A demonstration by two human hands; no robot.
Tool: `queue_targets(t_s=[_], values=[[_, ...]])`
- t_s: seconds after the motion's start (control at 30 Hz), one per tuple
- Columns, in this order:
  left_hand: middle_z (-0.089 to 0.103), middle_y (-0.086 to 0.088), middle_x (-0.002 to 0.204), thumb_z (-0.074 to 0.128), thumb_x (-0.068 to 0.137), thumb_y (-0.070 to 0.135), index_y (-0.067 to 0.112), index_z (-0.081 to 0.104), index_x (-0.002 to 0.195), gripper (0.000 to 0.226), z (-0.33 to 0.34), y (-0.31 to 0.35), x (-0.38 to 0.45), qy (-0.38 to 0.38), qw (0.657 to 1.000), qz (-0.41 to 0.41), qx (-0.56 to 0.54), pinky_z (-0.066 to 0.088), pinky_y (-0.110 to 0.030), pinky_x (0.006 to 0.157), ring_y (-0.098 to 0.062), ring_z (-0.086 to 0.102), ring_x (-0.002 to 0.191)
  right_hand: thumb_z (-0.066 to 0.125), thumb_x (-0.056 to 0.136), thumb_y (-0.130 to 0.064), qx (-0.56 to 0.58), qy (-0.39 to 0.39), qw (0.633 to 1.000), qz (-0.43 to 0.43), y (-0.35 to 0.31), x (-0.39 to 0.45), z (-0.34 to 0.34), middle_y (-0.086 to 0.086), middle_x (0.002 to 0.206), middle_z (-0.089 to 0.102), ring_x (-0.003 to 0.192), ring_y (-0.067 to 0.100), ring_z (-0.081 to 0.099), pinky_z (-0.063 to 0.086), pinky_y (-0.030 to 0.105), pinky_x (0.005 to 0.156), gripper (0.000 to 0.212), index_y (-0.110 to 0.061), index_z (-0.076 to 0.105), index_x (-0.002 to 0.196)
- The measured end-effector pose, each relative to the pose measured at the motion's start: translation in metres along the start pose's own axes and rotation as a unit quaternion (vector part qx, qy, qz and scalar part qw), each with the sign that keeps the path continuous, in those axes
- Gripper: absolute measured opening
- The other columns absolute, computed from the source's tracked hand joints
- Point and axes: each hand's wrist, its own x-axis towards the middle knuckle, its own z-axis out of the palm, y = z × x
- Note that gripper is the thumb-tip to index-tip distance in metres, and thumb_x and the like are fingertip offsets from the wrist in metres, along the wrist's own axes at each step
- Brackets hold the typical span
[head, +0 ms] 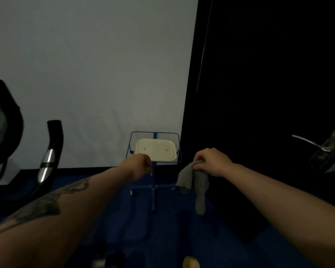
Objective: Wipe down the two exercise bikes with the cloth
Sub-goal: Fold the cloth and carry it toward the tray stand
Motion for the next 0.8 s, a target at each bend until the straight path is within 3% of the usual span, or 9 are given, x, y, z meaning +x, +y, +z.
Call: queue_targets(t_s=[0.3,0.47,0.63,0.8], values=[[0.066,-0.005,0.116,0.064,0.091,0.028,0.015,0.066,0.110,0.023,-0.003,0.005,0.137,-0.002,0.998,-0.053,-0.046,0.048,-0.033,0.093,-0.021,0.060,0.105,0.071,0.084,-0.037,0.026,-0.034,0.999,-0.033,0.051,0.160,-0.005,-0.007,0.097,0.065,0.084,0.009,0.057,0.042,0.025,0.063,0.017,-0.030,0.068,0.099],[0.066,-0.005,0.115,0.065,0.090,0.029,0.014,0.066,0.111,0.026,-0.009,-0.004,0.194,0.009,0.992,-0.090,-0.087,0.049,-0.037,0.094,-0.022,0.061,0.103,0.071,0.085,-0.035,0.044,-0.046,0.997,-0.049,0.064,0.234,-0.004,-0.002,0.101,0.066,0.090,0.015,0.061,0.051,0.029,0.074,0.018,-0.026,0.068,0.100],[0.066,-0.002,0.113,0.063,0.091,0.029,0.017,0.066,0.109,0.021,-0.011,-0.031,0.247,0.011,0.989,-0.100,-0.110,0.050,-0.038,0.094,-0.018,0.060,0.102,0.070,0.086,-0.034,0.056,-0.070,0.994,-0.055,0.063,0.301,0.010,-0.003,0.101,0.066,0.090,0.014,0.060,0.046,0.026,0.071,0.016,-0.026,0.069,0.100],[0.068,0.001,0.113,0.064,0.091,0.027,0.020,0.066,0.102,0.013,-0.003,-0.076,0.313,-0.002,0.985,-0.109,-0.136,0.050,-0.033,0.093,-0.014,0.060,0.100,0.068,0.087,-0.035,0.093,-0.071,0.993,-0.031,0.060,0.368,0.034,-0.004,0.095,0.067,0.089,0.014,0.062,0.051,0.028,0.075,0.013,-0.026,0.070,0.096]])
